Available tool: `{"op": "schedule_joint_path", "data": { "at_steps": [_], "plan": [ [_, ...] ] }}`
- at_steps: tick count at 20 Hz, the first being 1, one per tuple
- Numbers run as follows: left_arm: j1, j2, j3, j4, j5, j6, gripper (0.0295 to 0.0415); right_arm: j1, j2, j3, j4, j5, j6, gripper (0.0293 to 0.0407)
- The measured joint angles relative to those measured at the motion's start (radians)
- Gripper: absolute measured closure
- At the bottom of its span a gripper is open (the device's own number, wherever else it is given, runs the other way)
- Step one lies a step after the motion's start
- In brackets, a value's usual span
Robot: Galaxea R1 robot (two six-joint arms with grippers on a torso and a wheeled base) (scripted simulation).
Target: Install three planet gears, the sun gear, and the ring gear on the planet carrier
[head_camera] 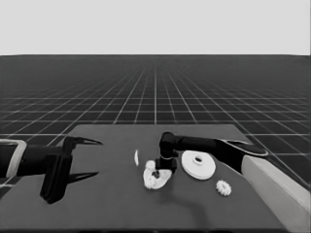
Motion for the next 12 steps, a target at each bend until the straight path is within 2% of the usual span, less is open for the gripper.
{"op": "schedule_joint_path", "data": {
  "at_steps": [2,4,6,12],
  "plan": [
    [0.000,0.000,0.000,0.000,0.000,0.000,0.0326,0.000,0.000,0.000,0.000,0.000,0.000,0.0315],
    [0.000,0.000,0.000,0.000,0.000,0.000,0.0326,0.097,-0.023,0.082,0.091,-0.041,0.048,0.0315],
    [0.000,0.000,0.000,0.000,0.000,0.000,0.0326,0.137,-0.027,0.097,0.128,-0.050,0.058,0.0315],
    [0.000,0.000,0.000,0.000,0.000,0.000,0.0326,0.155,-0.027,0.101,0.147,-0.054,0.061,0.0315]
  ]
}}
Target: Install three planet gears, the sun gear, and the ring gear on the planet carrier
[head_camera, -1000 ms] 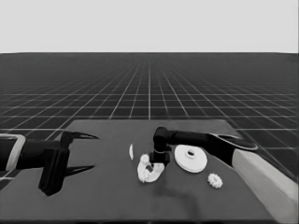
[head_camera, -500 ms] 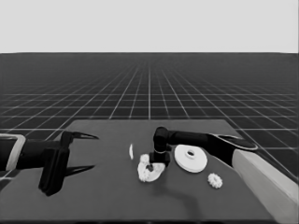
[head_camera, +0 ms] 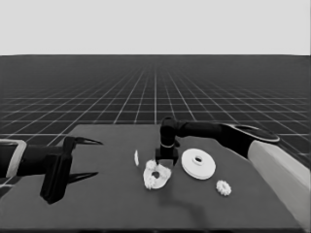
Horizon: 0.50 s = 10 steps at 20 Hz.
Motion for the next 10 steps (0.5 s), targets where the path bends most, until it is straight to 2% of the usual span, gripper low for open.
{"op": "schedule_joint_path", "data": {
  "at_steps": [1,2,3,5,10],
  "plan": [
    [0.000,0.000,0.000,0.000,0.000,0.000,0.0326,-0.001,-0.248,0.360,-0.003,-0.002,0.026,0.0315],
    [0.000,0.000,0.000,0.000,0.000,0.000,0.0326,-0.003,-0.510,0.501,-0.002,0.010,-0.049,0.0315],
    [0.000,0.000,0.000,0.000,0.000,0.000,0.0326,-0.003,-0.656,0.516,0.003,0.028,-0.154,0.0315],
    [0.000,0.000,0.000,0.000,0.000,0.000,0.0326,-0.002,-0.769,0.483,0.013,0.050,-0.284,0.0315],
    [0.000,0.000,0.000,0.000,0.000,0.000,0.0326,-0.001,-0.809,0.452,0.020,0.061,-0.354,0.0315]
  ]
}}
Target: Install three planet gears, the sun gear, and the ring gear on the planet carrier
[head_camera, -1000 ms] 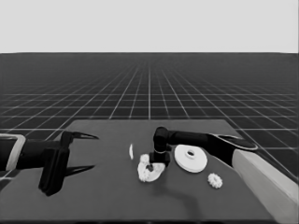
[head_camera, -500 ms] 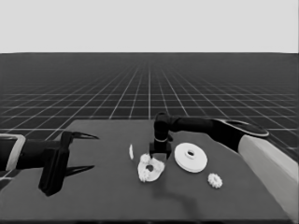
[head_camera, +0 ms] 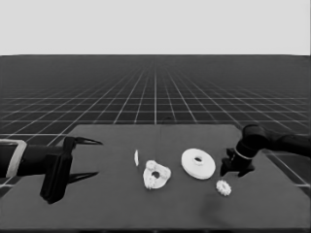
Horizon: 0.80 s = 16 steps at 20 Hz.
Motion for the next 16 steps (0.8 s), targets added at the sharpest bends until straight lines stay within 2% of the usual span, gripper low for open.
{"op": "schedule_joint_path", "data": {
  "at_steps": [1,3,5,10,12,13,16],
  "plan": [
    [0.000,0.000,0.000,0.000,0.000,0.000,0.0326,-0.094,0.016,-0.033,-0.083,0.055,-0.010,0.0315],
    [0.000,0.000,0.000,0.000,0.000,0.000,0.0326,-0.189,0.044,-0.089,-0.153,0.111,-0.023,0.0315],
    [0.000,0.000,0.000,0.000,0.000,0.000,0.0326,-0.217,0.056,-0.115,-0.175,0.131,-0.030,0.0315],
    [0.000,0.000,0.000,0.000,0.000,0.000,0.0326,-0.230,0.063,-0.128,-0.185,0.141,-0.033,0.0315],
    [0.000,0.000,0.000,0.000,0.000,0.000,0.0326,-0.230,0.063,-0.128,-0.185,0.141,-0.033,0.0386],
    [0.000,0.000,0.000,0.000,0.000,0.000,0.0326,-0.230,0.063,-0.128,-0.185,0.142,-0.033,0.0390],
    [0.000,0.000,0.000,0.000,0.000,0.000,0.0326,-0.230,0.063,-0.128,-0.185,0.142,-0.033,0.0390]
  ]
}}
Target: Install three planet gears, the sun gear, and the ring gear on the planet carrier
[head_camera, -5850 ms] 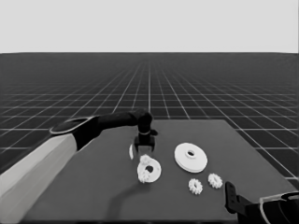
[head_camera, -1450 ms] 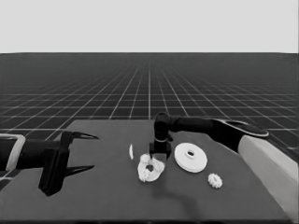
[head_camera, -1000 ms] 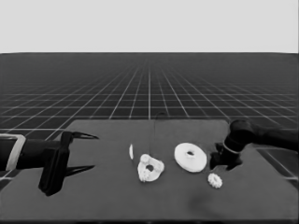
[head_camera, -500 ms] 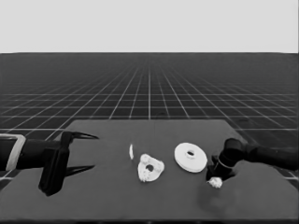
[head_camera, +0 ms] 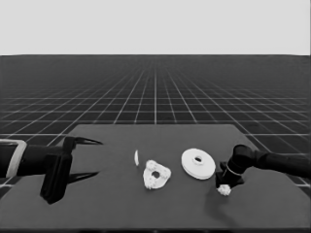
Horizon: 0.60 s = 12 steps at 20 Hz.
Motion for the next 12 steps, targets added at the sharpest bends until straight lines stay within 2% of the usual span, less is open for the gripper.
{"op": "schedule_joint_path", "data": {
  "at_steps": [4,5,7,12],
  "plan": [
    [0.000,0.000,0.000,0.000,0.000,0.000,0.0326,0.000,0.000,0.000,0.000,0.000,0.000,0.0390],
    [0.000,0.000,0.000,0.000,0.000,0.000,0.0326,0.077,-0.035,0.072,0.065,-0.059,0.018,0.0390],
    [0.000,0.000,0.000,0.000,0.000,0.000,0.0326,0.178,-0.059,0.116,0.141,-0.113,0.027,0.0390],
    [0.000,0.000,0.000,0.000,0.000,0.000,0.0326,0.227,-0.065,0.126,0.183,-0.139,0.028,0.0390]
  ]
}}
